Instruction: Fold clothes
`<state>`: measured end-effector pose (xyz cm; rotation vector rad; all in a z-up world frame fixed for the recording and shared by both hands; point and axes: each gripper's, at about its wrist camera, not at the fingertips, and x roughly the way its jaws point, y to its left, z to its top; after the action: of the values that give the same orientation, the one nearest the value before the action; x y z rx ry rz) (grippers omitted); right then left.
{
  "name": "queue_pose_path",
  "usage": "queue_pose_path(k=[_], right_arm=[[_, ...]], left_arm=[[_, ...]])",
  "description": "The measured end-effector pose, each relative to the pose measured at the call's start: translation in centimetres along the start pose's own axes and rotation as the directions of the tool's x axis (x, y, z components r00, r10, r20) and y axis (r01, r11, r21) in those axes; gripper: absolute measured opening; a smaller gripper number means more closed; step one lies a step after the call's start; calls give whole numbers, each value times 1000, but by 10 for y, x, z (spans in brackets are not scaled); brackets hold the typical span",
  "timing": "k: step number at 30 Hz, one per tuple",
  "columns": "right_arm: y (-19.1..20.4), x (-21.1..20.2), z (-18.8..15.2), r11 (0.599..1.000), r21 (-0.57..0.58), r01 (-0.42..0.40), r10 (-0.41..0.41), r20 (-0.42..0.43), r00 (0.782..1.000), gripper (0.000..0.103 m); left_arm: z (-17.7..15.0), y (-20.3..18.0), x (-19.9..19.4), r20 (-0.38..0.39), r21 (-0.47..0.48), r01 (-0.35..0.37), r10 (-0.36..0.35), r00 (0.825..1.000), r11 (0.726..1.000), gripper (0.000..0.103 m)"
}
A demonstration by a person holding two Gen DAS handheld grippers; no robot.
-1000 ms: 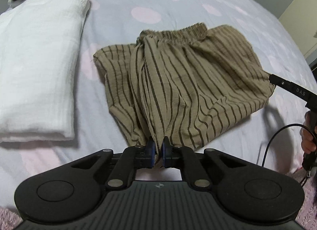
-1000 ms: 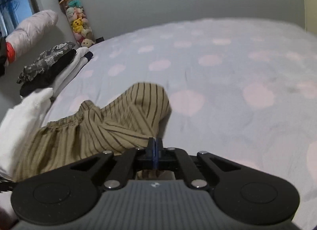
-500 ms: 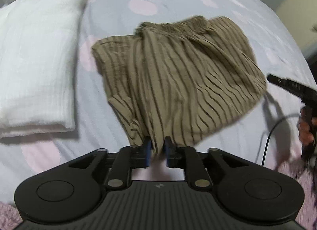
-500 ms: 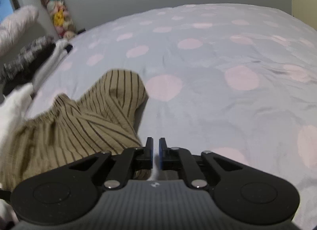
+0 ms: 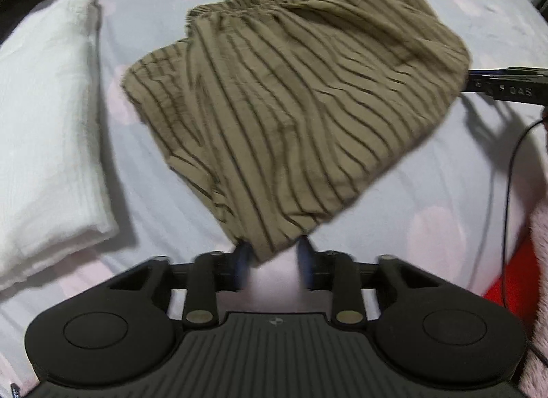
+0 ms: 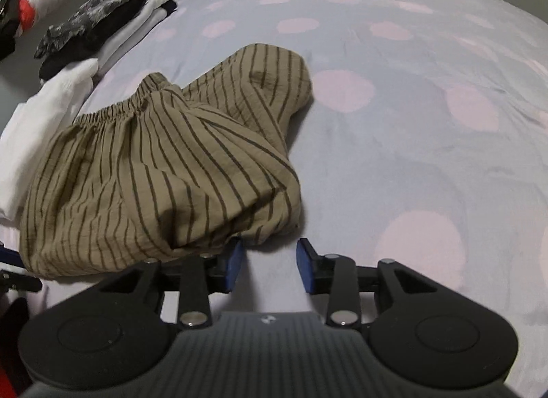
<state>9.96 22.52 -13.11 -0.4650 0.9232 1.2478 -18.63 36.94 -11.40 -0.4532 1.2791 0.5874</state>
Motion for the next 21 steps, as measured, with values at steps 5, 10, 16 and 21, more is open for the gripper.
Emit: queue_pose_path(k=[5, 10, 16, 21], right_arm=[[10, -3, 1, 992, -89, 87, -80, 80, 994, 0], [-1, -26, 3, 986, -38, 160, -150, 179, 972, 0], [-5, -28, 6, 978, -5, 209, -203, 214, 955, 0], [-11, -19, 4, 974, 17, 228, -227, 171, 959, 0]], left_arm=[[-3, 6, -14, 56, -28, -6, 7, 998, 1000, 8], [-7, 3, -25, 80, -8, -40, 41, 996, 999, 7], [-9, 2, -21, 55, 0, -55, 55, 997, 998, 7], [-9, 5, -9, -7, -11, -54, 54, 999, 998, 7]])
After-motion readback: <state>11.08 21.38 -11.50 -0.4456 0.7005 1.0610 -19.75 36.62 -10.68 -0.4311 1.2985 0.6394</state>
